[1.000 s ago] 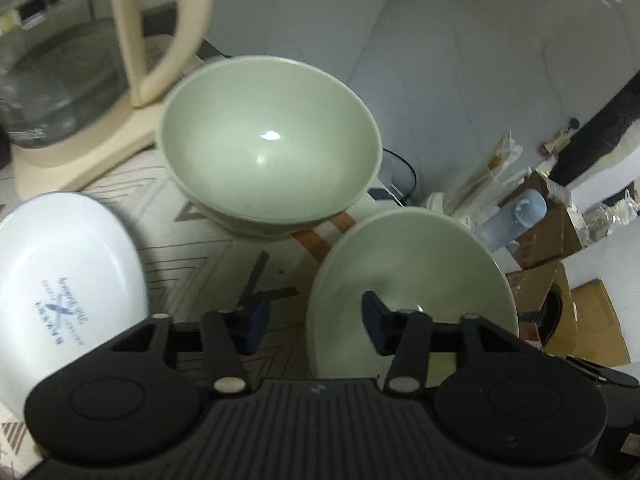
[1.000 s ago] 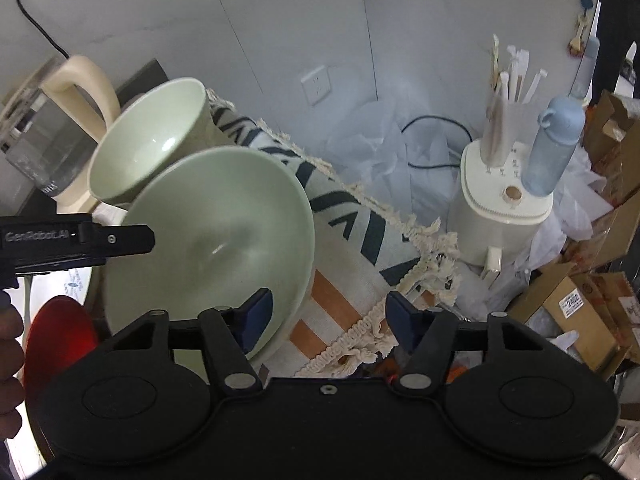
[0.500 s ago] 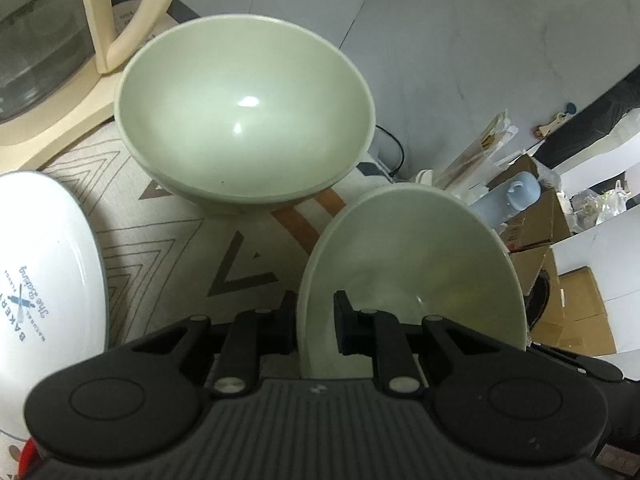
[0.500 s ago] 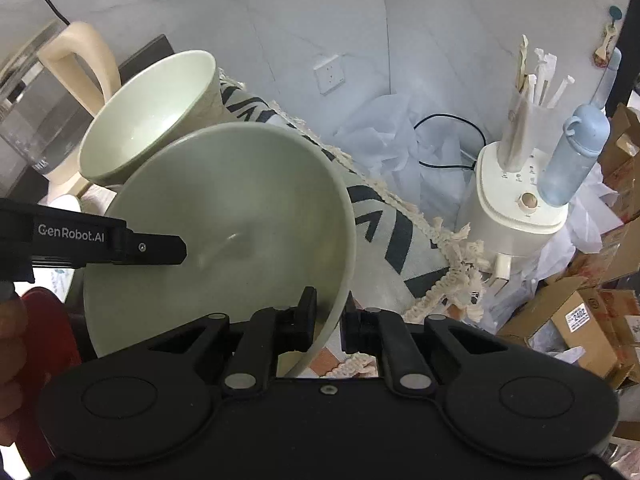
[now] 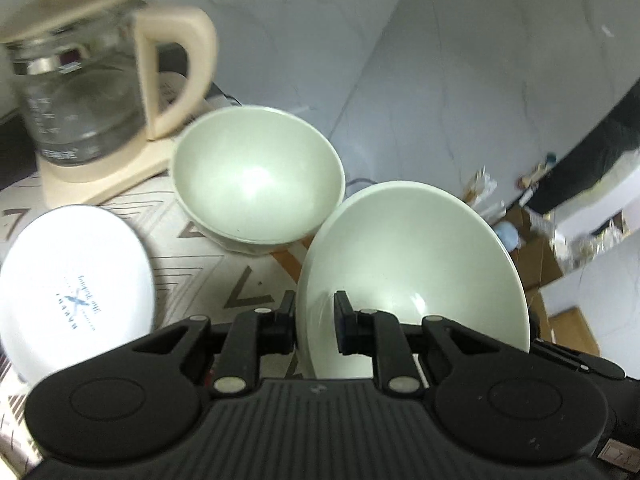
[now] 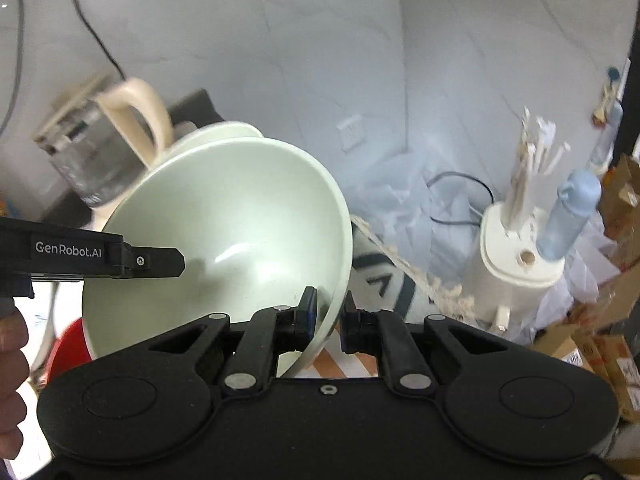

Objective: Organize plates and bowls

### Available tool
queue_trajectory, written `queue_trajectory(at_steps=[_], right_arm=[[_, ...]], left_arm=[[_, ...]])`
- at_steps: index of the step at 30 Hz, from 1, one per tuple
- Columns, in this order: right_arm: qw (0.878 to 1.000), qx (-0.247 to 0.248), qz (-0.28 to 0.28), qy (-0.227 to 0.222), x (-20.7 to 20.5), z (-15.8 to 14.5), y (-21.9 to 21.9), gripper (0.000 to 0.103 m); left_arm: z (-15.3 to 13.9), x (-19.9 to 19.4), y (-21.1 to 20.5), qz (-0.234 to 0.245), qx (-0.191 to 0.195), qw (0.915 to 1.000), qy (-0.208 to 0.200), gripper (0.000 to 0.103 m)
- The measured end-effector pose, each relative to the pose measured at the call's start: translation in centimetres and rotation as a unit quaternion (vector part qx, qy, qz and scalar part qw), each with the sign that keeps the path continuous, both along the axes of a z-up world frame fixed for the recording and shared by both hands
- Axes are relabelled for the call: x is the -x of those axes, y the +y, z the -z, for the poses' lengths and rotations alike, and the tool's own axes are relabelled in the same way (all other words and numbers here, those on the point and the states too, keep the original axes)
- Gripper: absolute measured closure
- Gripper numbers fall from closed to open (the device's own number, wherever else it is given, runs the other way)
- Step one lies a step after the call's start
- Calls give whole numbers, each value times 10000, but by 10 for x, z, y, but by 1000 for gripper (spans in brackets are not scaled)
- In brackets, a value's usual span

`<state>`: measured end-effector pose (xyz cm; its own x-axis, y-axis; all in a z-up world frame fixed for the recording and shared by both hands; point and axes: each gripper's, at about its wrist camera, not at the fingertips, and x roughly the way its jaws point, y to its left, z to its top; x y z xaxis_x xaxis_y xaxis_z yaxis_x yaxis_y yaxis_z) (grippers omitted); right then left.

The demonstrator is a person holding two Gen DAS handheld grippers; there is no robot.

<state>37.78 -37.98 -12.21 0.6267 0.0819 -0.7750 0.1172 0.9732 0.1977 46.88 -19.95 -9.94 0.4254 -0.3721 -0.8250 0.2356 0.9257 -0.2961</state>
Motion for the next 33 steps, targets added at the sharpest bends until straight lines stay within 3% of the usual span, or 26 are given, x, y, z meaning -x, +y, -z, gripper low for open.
queue_trajectory(at_steps=[14, 23, 33], right_arm=[[9968, -116, -733, -281, 19, -23, 42, 91], [9928, -185, -1154, -259, 27, -25, 76, 91], [9879, 3, -1547, 56, 33, -16, 104, 87]], left_arm=[[-33, 54, 51, -862, -115, 9957, -327, 86], [-34, 84, 92, -1370, -66, 9901, -294, 86], [-10, 103, 118, -1696, 54, 9855, -29, 86]])
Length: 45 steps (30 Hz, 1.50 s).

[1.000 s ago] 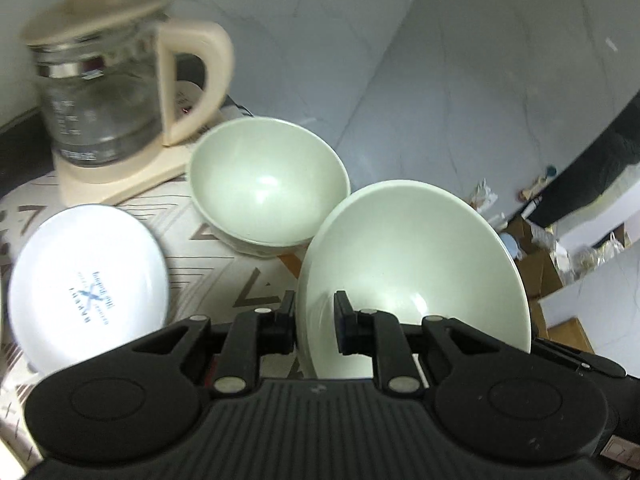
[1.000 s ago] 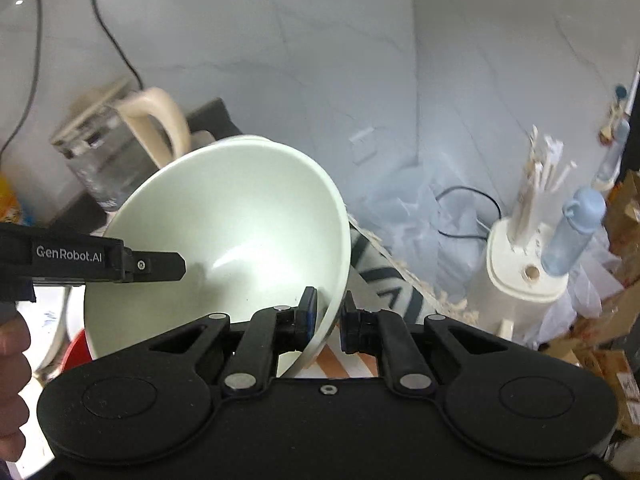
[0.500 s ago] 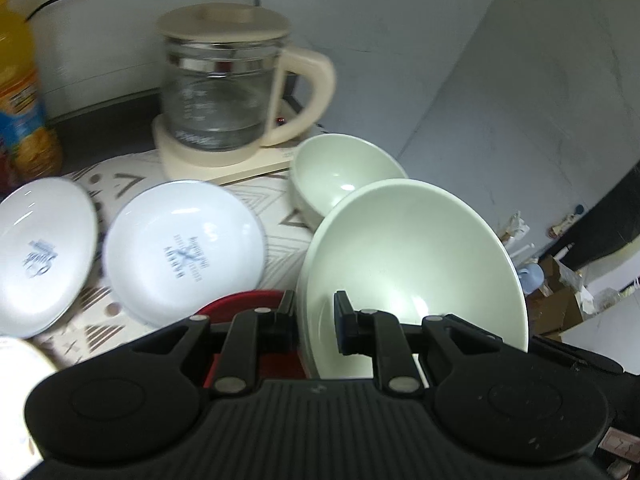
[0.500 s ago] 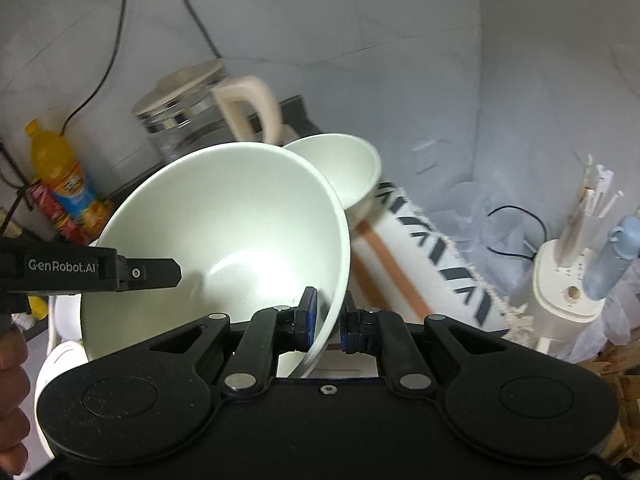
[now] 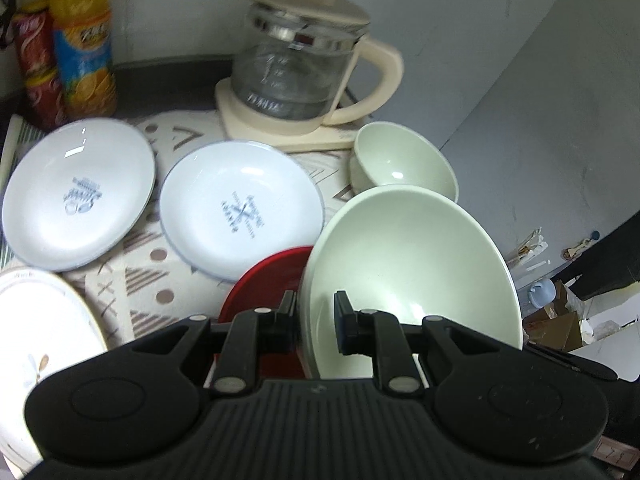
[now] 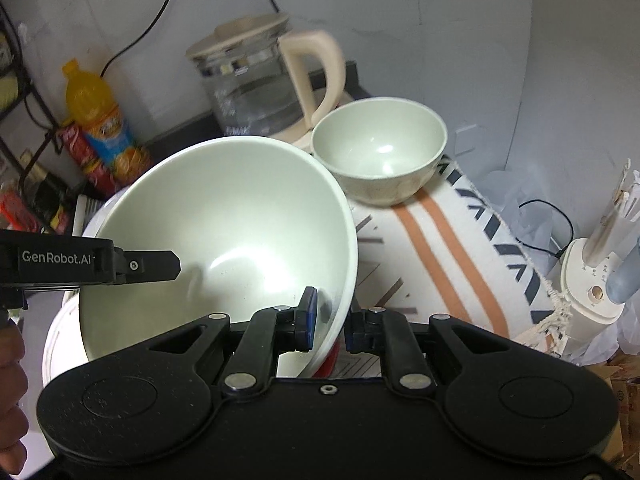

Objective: Organize plates and bowls

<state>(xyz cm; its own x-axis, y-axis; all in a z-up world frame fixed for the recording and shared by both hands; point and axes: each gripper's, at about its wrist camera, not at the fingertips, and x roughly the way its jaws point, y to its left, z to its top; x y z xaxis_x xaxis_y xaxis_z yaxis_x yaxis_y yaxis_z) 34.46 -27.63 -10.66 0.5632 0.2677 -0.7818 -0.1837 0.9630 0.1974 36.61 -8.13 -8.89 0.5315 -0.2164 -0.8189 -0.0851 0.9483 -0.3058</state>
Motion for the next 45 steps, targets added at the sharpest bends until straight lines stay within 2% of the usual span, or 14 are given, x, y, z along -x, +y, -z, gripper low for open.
queue_trajectory(at_steps=[13, 18, 22, 32, 37, 39, 41, 43, 45], right_arm=[[9994, 172, -118, 263, -11, 16, 10, 84], [9990, 309, -110, 316, -17, 24, 10, 93], [9986, 436, -129, 282, -25, 27, 12, 95], [9983, 520, -138, 202, -32, 25, 20, 92], [9993, 298, -70, 191, -32, 19, 17, 83], [9997, 215, -17, 102, -30, 14, 14, 68], [9998, 181, 73, 12, -30, 9, 10, 62], [9998, 96, 192, -41, -31, 5, 5, 62], [9994, 9, 337, -86, -34, 2, -2, 60]], left_arm=[[29, -3, 7, -102, 123, 9993, 335, 86], [40, -7, 10, -209, 152, 9986, 454, 85], [47, -10, 13, -281, 121, 9980, 558, 85], [32, -12, 22, -311, -69, 9987, 407, 84], [15, -12, 24, -303, -162, 9993, 151, 77], [9, -14, 23, -301, -234, 9992, 91, 73], [4, -17, 22, -289, -271, 9992, 26, 66], [0, -20, 19, -244, -310, 9992, -49, 55], [-2, -25, 15, -188, -380, 9990, -113, 49]])
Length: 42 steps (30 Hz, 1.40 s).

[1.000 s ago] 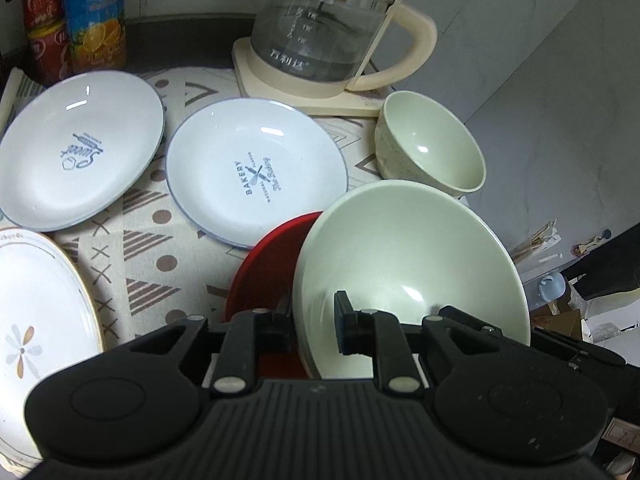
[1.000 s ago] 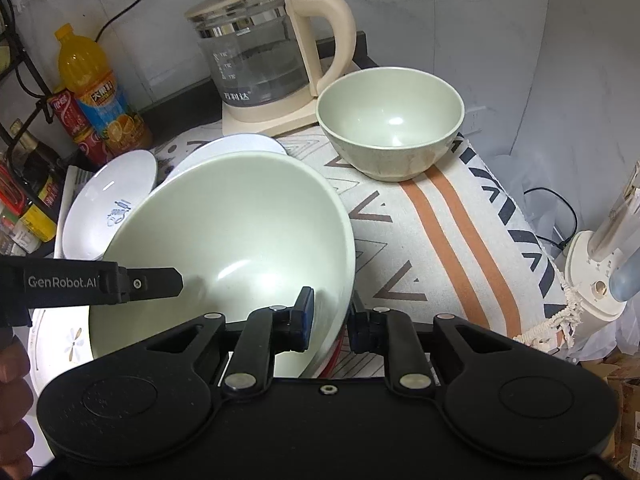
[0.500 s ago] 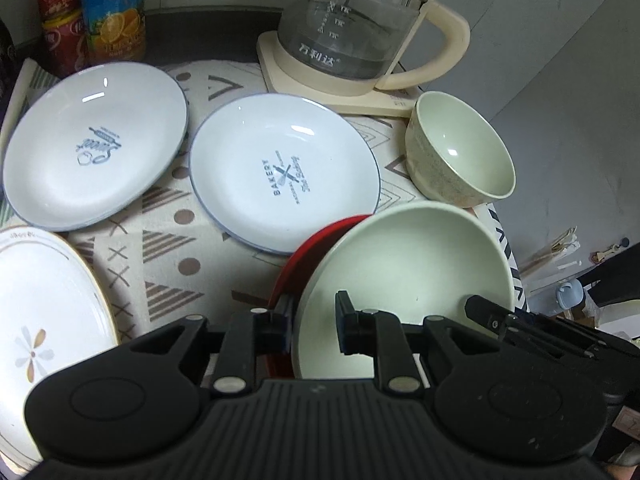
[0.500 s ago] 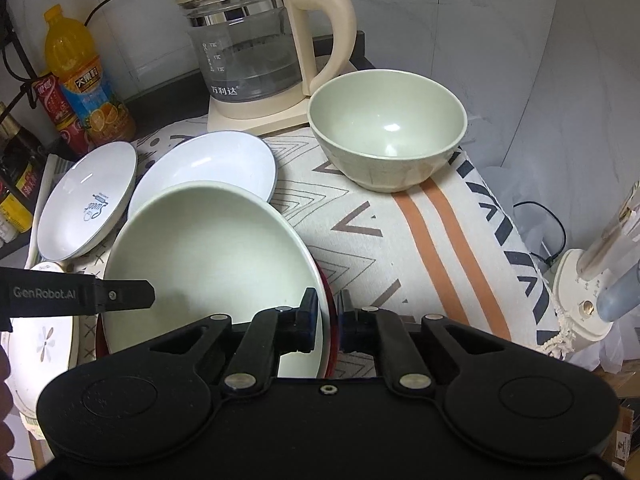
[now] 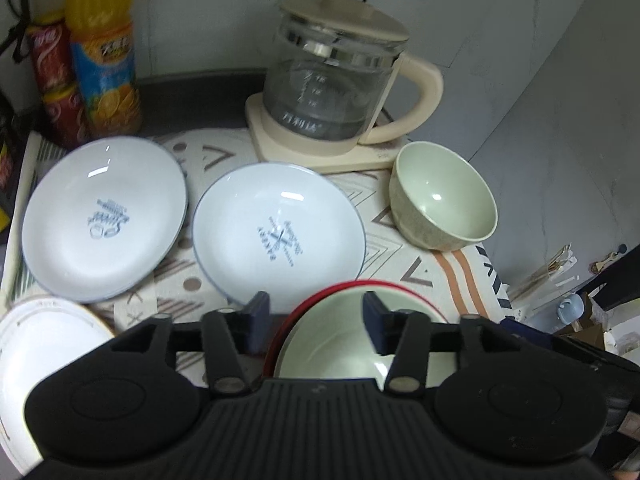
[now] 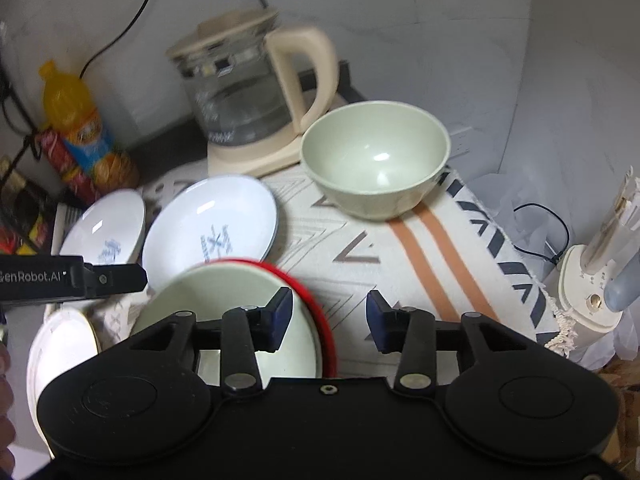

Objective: Organize plates and bowls

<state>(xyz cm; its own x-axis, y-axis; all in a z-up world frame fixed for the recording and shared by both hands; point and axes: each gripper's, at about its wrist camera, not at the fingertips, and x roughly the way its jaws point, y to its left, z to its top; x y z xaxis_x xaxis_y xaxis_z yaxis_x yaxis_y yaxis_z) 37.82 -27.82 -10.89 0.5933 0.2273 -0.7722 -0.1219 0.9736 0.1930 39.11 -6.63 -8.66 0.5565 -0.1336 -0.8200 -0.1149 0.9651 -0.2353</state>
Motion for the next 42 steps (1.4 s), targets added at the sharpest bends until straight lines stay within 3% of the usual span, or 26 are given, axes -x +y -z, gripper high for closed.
queue_trajectory(at_steps=[6, 14, 20, 26, 35, 39, 42], right_arm=[[9991, -81, 394, -129, -12, -6, -22, 53], [9959, -239, 863, -89, -37, -1, -50, 50], [9931, -299, 1125, -160, -57, 2, -65, 41], [9911, -311, 1296, -22, -84, 18, -71, 34], [9870, -469, 1464, 466, -122, 51, -72, 33], [9860, -485, 1503, 535, -128, 59, -71, 34], [9855, -455, 1527, 581, -131, 64, -71, 36]], left_arm=[[2, -21, -12, 177, 133, 9997, -120, 40], [14, -60, -35, 470, 139, 9987, -114, 40], [23, -95, -51, 655, 119, 9978, -42, 40], [39, -132, -66, 755, 114, 9970, 98, 40], [66, -170, -79, 689, 84, 9968, 400, 40], [77, -177, -84, 766, 81, 9958, 502, 45], [87, -181, -87, 739, 159, 9950, 646, 58]])
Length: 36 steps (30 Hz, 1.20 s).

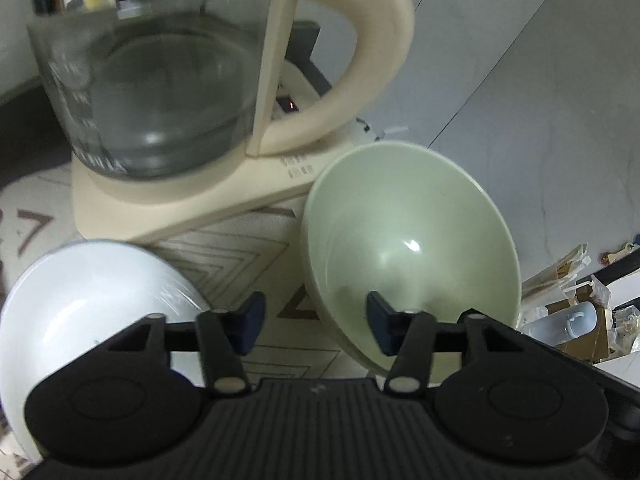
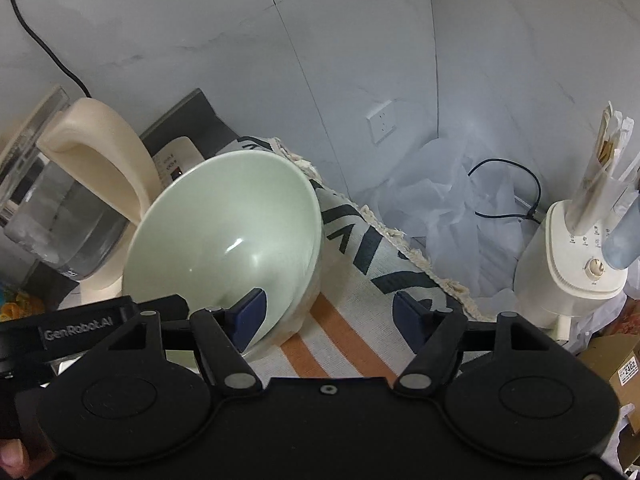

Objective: Organize plates and bowls

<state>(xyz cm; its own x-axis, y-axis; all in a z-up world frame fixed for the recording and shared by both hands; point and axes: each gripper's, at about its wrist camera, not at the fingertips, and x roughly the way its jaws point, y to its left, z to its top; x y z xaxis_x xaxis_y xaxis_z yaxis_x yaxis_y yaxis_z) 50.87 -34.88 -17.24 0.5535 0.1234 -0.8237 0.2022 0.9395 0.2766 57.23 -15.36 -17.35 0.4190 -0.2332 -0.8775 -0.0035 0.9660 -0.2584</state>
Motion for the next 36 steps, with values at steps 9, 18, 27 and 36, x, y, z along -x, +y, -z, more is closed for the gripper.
queue_trajectory(at_steps=[9, 18, 27, 36], right_arm=[[9996, -165, -232, 86, -5, 1, 10, 82], [9995, -91, -268, -152, 31, -29, 16, 82], [9982, 9, -321, -498, 64, -66, 17, 82], [9957, -29, -472, -800, 96, -92, 19, 83]], left_arm=[[-6, 8, -6, 90, 178, 9998, -52, 82], [-38, 40, 2, 92, 241, 9993, -273, 82], [-77, 80, 3, 11, 312, 9980, -552, 82], [-111, 119, 4, -78, 227, 9970, -742, 82]])
